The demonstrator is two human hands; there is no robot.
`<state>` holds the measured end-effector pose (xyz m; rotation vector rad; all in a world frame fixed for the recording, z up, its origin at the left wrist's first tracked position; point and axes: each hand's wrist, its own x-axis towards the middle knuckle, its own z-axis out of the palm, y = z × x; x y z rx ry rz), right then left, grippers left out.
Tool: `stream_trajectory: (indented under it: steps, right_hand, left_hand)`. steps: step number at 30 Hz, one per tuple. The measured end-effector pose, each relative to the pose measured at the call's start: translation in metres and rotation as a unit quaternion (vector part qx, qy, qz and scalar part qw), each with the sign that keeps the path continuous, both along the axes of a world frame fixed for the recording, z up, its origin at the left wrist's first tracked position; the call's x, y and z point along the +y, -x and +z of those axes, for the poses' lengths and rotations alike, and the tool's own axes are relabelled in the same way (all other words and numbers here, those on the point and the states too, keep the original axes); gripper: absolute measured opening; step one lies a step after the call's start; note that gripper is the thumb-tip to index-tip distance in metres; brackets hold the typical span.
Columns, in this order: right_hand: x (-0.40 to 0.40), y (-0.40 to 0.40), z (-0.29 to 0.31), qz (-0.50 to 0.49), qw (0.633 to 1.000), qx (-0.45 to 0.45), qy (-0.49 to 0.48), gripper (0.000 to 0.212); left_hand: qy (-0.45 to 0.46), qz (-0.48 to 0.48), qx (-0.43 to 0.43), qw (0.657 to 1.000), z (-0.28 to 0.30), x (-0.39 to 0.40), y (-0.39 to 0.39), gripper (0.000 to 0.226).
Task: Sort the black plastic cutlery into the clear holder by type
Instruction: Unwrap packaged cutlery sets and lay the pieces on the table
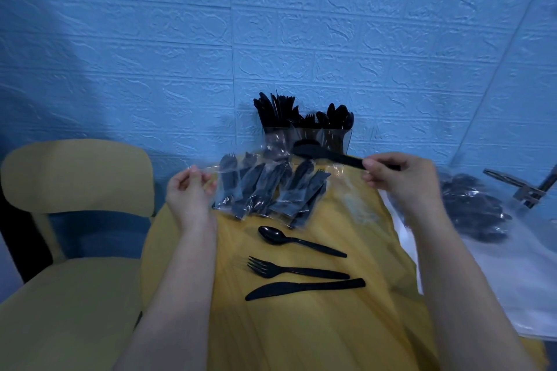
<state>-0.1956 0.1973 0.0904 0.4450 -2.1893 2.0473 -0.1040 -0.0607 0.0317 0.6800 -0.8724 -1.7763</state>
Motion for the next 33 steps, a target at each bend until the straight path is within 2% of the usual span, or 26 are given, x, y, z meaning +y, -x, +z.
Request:
stream_trajectory:
  steps: [3, 6, 10, 13, 17, 19, 21, 23, 27, 31, 33]
  right_hand:
    - [0.014, -0.011, 0.011, 0.006, 1.000, 0.011, -0.010, 0.004]
    - [0.010, -0.017, -0.003, 0.066, 0.987, -0.020, -0.143, 0.007]
    - [-0.009, -0.023, -0.019, 0.159, 0.957, -0.044, -0.240, 0.005]
    - [-0.017, -0.027, -0.025, 0.219, 0.926, -0.038, -0.305, 0.008]
    - [-0.015, -0.023, -0.033, 0.247, 0.873, -0.022, -0.420, 0.009]
    - [-0.014, -0.022, -0.034, 0.250, 0.864, -0.024, -0.437, 0.010]
    - [-0.014, -0.023, -0.034, 0.232, 0.873, -0.007, -0.429, 0.010]
    - [-0.015, -0.024, -0.030, 0.186, 0.904, 0.015, -0.384, 0.012]
    - [-0.032, -0.031, -0.030, 0.126, 0.971, 0.025, -0.203, 0.004]
    - [-0.055, -0.034, -0.039, 0.113, 0.991, -0.011, -0.070, 0.009]
    - [-0.055, -0.029, -0.040, 0.104, 0.993, -0.046, -0.024, 0.008]
  left_hand:
    - [-0.010, 0.011, 0.022, 1.000, 0.000, 0.003, 0.004, 0.015]
    - [-0.003, -0.003, 0.035, 0.999, 0.002, 0.005, 0.005, 0.015]
    - [0.039, -0.079, 0.018, 0.996, 0.003, 0.015, 0.007, 0.005]
    - [0.086, -0.130, 0.002, 0.988, 0.003, 0.022, 0.009, 0.010]
    - [0.113, -0.192, -0.004, 0.975, 0.005, 0.030, 0.008, 0.011]
    - [0.121, -0.218, -0.013, 0.968, 0.007, 0.036, 0.008, 0.008]
    - [0.135, -0.233, -0.029, 0.963, 0.008, 0.040, 0.008, 0.007]
    - [0.156, -0.244, -0.044, 0.956, 0.010, 0.044, 0.008, 0.007]
    - [0.213, -0.284, -0.100, 0.930, 0.009, 0.058, 0.010, 0.005]
    - [0.327, -0.339, -0.163, 0.867, 0.005, 0.071, 0.014, 0.009]
    - [0.360, -0.341, -0.163, 0.853, 0.004, 0.072, 0.014, 0.011]
